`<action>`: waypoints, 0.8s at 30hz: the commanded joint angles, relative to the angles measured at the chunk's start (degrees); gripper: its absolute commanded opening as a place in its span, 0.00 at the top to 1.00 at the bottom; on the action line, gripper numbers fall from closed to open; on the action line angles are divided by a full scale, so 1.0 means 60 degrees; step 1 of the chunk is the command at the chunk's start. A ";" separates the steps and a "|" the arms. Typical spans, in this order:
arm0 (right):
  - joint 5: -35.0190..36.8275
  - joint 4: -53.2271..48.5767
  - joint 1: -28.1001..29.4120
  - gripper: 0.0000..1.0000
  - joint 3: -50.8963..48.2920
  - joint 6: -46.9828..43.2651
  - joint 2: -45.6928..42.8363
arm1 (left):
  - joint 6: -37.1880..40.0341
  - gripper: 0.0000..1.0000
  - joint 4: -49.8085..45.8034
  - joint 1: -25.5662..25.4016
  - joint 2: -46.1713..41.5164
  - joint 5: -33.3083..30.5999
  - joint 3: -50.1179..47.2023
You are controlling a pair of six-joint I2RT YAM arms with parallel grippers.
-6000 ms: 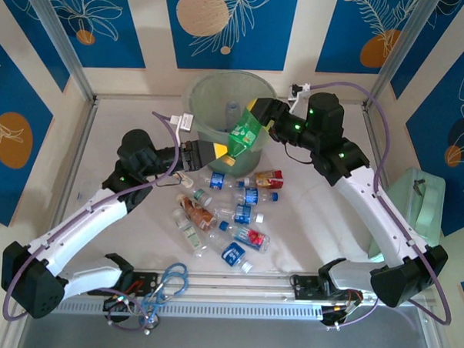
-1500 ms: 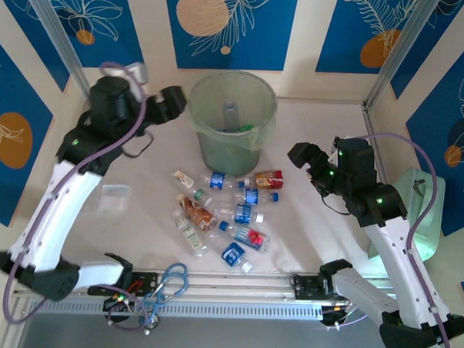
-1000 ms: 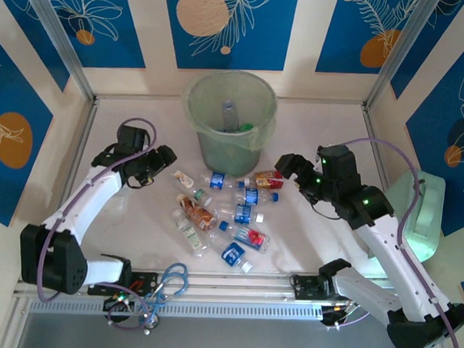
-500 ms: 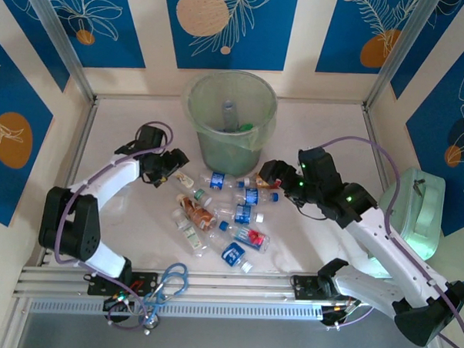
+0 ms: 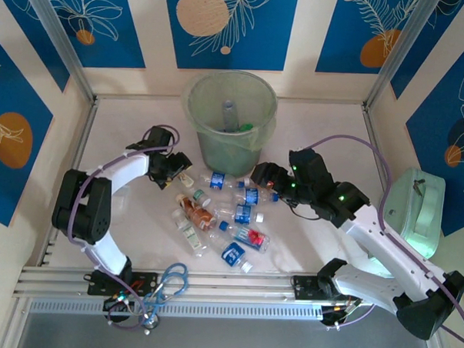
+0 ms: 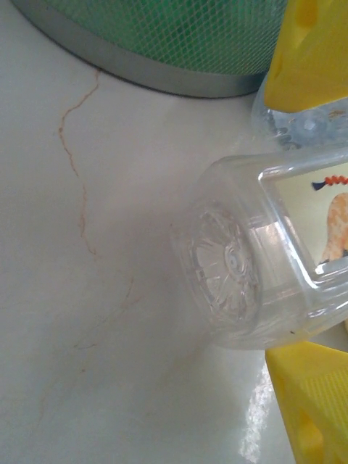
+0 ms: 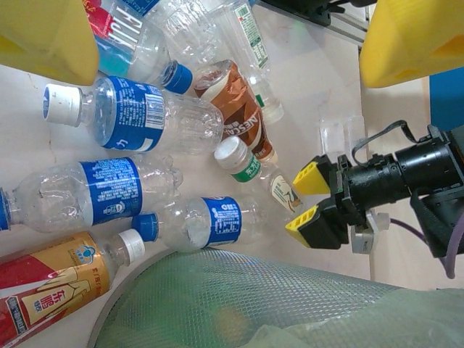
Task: Put the plastic bottles in the bin
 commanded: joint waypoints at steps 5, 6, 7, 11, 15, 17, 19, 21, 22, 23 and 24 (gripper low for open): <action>0.0209 0.0099 0.0164 0.07 0.0325 -0.0128 0.0103 | -0.0028 0.25 -0.0053 -0.0087 0.0584 -0.0180 0.0297; 0.0223 0.0098 0.0178 0.07 0.0327 -0.0128 0.0100 | -0.0014 0.27 -0.0057 -0.0091 0.0625 -0.0158 0.0297; 0.0223 0.0098 0.0179 0.07 0.0335 -0.0121 0.0100 | -0.0009 0.28 -0.0054 -0.0084 0.0642 -0.0144 0.0286; 0.0242 0.0083 0.0200 0.07 0.0378 -0.0156 0.0104 | 0.0001 0.35 0.0005 -0.0082 0.0536 -0.0164 0.0239; 0.0260 0.0013 0.0223 0.08 0.0513 -0.0208 0.0129 | 0.0023 0.40 0.0061 -0.0069 0.0298 -0.0268 0.0250; 0.0267 -0.0019 0.0234 0.08 0.0578 -0.0242 0.0130 | 0.0037 0.41 0.0064 -0.0053 0.0209 -0.0272 0.0317; 0.0282 -0.0062 0.0247 0.08 0.0667 -0.0286 0.0129 | 0.0066 0.43 0.0049 -0.0046 0.0098 -0.0254 0.0395; 0.0267 -0.0064 0.0278 0.09 0.0763 -0.0357 0.0151 | 0.0089 0.45 0.0110 -0.0001 -0.0178 -0.0255 0.0422; 0.0250 -0.0064 0.0303 0.09 0.0799 -0.0398 0.0169 | 0.0107 0.46 0.0156 0.0019 -0.0322 -0.0247 0.0415; 0.0214 -0.0036 0.0335 0.09 0.0857 -0.0460 0.0200 | 0.0132 0.47 0.0158 0.0054 -0.0542 -0.0288 0.0414; 0.0157 0.0022 0.0375 0.09 0.0916 -0.0563 0.0241 | 0.0175 0.47 0.0179 0.0090 -0.0783 -0.0297 0.0414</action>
